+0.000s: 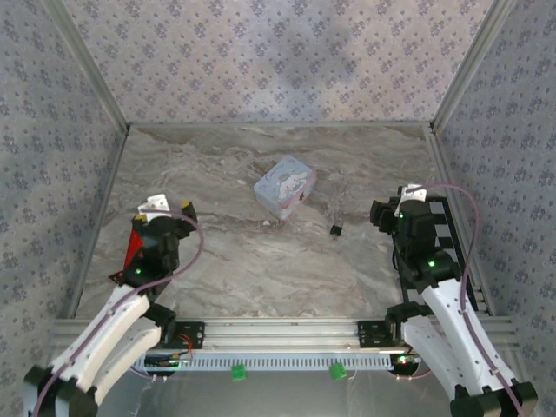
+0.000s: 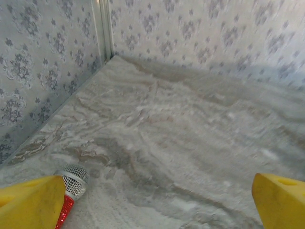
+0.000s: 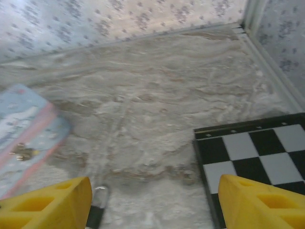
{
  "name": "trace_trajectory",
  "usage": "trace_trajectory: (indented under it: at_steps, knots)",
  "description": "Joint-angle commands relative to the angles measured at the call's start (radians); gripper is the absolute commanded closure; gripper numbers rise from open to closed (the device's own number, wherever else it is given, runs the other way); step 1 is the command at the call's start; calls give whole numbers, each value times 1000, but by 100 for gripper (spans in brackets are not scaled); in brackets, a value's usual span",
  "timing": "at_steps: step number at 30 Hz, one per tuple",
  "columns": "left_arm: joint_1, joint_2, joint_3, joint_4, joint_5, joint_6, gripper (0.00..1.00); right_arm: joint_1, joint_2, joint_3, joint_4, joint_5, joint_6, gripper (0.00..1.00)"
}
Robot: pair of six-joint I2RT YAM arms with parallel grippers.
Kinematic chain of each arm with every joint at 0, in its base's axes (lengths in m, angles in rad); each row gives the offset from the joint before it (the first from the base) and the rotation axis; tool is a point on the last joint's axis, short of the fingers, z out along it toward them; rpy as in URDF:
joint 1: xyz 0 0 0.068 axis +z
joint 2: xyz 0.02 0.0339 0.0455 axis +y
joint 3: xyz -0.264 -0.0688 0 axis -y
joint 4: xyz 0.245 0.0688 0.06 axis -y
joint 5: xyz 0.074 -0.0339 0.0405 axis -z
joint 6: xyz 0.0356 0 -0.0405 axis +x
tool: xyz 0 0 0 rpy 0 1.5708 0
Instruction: Unlock a padlock with a key
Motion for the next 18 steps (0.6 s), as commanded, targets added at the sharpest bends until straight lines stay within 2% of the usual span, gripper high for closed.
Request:
trace_trajectory:
  at_steps: [1, 4, 10, 14, 18]
  knots:
    - [47, 147, -5, 292, -45, 166, 0, -9, 22, -52, 150, 86, -81, 25]
    - [133, 313, 43, 317, -21, 179, 0, -18, 85, -85, 220, 136, -105, 24]
    - [260, 518, 24, 466, 280, 237, 0, -61, 333, -126, 412, 175, -138, 23]
    - [294, 610, 11, 559, 354, 286, 0, -103, 502, -101, 540, 98, -192, 22]
    - [326, 657, 3, 638, 397, 295, 0, -136, 575, -140, 708, 41, -237, 21]
